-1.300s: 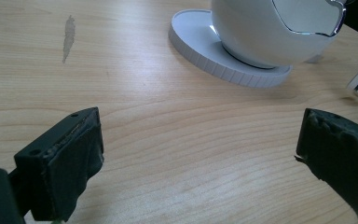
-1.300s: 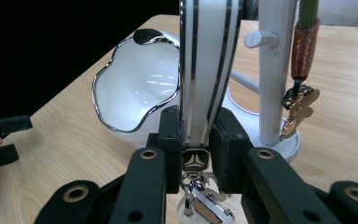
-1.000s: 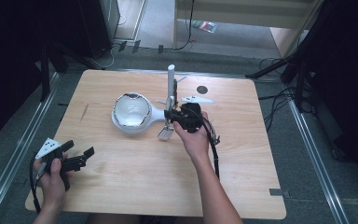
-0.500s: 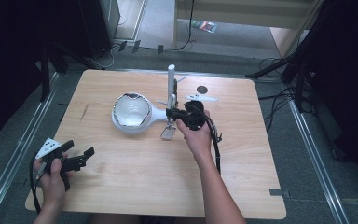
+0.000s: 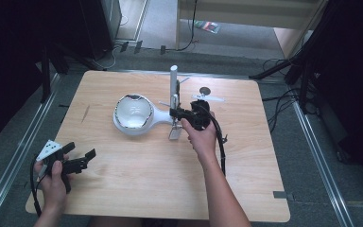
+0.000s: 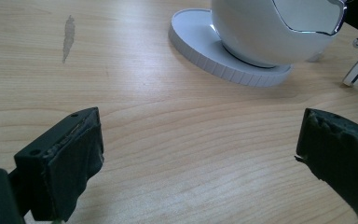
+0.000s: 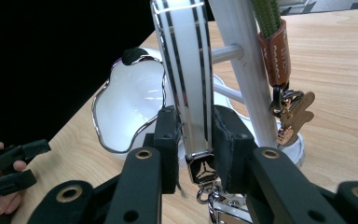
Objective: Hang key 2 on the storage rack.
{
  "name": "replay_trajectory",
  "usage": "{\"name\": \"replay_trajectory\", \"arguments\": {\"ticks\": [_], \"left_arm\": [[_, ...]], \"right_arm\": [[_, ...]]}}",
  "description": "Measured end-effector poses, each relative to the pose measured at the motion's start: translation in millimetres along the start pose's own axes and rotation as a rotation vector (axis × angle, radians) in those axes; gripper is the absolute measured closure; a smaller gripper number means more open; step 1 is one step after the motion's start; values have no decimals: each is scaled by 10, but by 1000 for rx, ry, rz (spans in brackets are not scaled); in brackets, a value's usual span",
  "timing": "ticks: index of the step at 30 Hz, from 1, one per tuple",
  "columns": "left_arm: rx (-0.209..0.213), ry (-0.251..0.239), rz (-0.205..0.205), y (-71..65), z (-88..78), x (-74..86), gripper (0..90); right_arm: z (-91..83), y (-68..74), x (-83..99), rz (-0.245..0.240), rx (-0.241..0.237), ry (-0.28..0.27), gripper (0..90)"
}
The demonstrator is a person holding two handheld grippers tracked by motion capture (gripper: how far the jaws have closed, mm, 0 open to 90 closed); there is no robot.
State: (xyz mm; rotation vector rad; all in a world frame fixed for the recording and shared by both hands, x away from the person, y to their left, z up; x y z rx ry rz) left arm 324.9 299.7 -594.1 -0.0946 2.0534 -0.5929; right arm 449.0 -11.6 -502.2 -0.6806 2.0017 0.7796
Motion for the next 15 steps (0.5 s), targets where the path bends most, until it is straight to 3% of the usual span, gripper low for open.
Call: {"name": "replay_trajectory", "arguments": {"ticks": [9, 15], "left_arm": [[1, 2, 1, -1, -1, 2, 12], [1, 3, 1, 0, -1, 2, 12]], "right_arm": [[5, -24, -10, 26, 3, -8, 729], [25, -89, -12, 55, 38, -23, 703]]}}
Point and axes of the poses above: each handheld gripper's, and its own axes: z roughly forward along the jaws, x roughly out of its underside, y roughly to its left, the point moved 10 cm from there along z, roughly forward along the jaws, and after that the axes turned 13 degrees about -z, right-handed, at the moved point
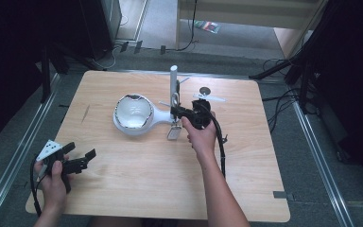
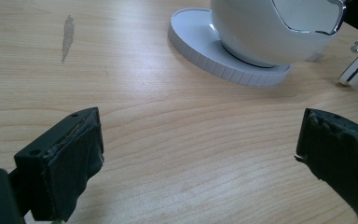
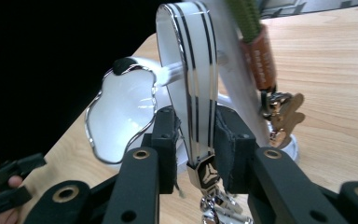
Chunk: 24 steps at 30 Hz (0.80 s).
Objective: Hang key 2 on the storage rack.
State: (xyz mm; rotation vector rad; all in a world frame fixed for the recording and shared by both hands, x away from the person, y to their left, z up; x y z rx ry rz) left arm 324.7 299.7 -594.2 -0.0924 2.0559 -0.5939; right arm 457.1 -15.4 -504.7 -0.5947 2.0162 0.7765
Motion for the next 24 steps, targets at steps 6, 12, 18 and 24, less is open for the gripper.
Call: {"name": "replay_trajectory", "arguments": {"ticks": [6, 12, 18, 24], "left_arm": [[2, -2, -1, -1, -1, -1, 12], [0, 0, 1, -1, 0, 0, 12], [1, -2, 3, -2, -2, 0, 12], [-2, -1, 4, -2, 1, 1, 12]], "right_arm": [[0, -78, 35, 5, 66, -11, 607], [-92, -120, 24, -51, 122, -18, 486], [-223, -157, 47, -137, 196, -10, 356], [-365, -210, 136, -201, 345, 50, 98]]}}
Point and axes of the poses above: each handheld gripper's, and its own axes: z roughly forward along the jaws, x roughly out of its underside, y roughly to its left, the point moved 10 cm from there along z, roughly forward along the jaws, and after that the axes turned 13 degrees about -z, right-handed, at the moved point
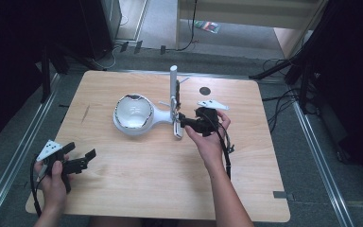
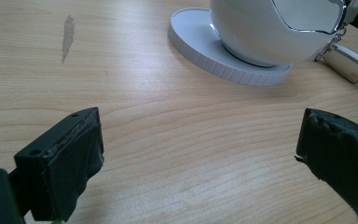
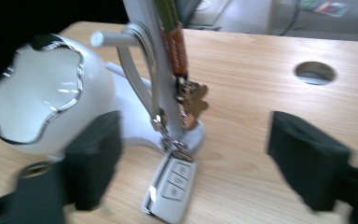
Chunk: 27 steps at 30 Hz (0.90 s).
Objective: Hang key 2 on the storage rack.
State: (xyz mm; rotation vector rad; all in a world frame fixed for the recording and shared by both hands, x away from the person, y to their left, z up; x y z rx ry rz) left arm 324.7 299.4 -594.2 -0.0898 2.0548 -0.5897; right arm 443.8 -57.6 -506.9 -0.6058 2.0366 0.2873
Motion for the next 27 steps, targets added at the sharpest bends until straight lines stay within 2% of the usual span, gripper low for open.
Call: {"name": "replay_trajectory", "arguments": {"ticks": [2, 4, 6, 16, 27], "left_arm": [[1, -1, 0, -1, 0, 0, 12], [1, -1, 0, -1, 0, 0, 12], [1, -1, 1, -3, 0, 1, 12], [2, -1, 1, -4, -1, 2, 12], [-5, 2, 5, -3, -1, 5, 12]], "right_arm": [[-36, -8, 42, -37, 23, 5, 19], [-70, -10, 72, -39, 16, 3, 2], [-98, -15, 105, -27, 3, -1, 0], [-226, -141, 305, -46, 50, 8, 0], [-403, -263, 575, -55, 66, 9, 0]]}}
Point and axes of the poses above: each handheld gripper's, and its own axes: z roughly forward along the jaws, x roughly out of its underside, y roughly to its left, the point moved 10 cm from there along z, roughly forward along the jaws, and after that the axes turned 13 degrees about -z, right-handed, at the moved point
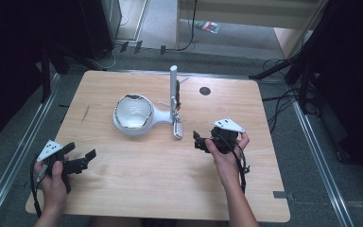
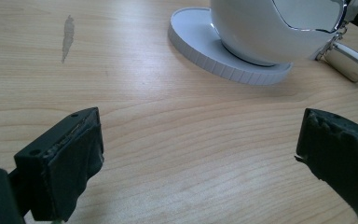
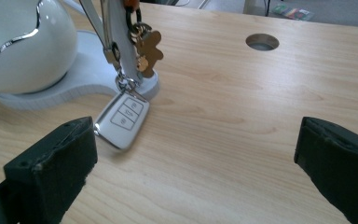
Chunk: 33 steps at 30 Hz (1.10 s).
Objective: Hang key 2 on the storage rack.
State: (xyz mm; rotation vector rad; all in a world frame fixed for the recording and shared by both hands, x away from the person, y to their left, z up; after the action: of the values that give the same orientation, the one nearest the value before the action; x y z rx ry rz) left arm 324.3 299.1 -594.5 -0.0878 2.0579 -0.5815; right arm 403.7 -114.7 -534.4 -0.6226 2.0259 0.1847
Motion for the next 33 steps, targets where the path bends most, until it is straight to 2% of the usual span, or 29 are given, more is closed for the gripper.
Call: {"name": "replay_trajectory", "arguments": {"ticks": [11, 19, 25, 33], "left_arm": [[-2, 2, 5, -10, 2, 6, 12], [-6, 4, 8, -9, 2, 9, 12], [-8, 5, 9, -12, 2, 12, 12], [-12, 0, 11, -5, -3, 10, 12]], "right_arm": [[-173, -204, 370, 6, 32, 16, 0], [-301, -369, 611, 51, 52, 16, 0], [-399, -464, 742, 45, 67, 3, 0], [-538, -621, 956, 79, 95, 10, 0]]}}
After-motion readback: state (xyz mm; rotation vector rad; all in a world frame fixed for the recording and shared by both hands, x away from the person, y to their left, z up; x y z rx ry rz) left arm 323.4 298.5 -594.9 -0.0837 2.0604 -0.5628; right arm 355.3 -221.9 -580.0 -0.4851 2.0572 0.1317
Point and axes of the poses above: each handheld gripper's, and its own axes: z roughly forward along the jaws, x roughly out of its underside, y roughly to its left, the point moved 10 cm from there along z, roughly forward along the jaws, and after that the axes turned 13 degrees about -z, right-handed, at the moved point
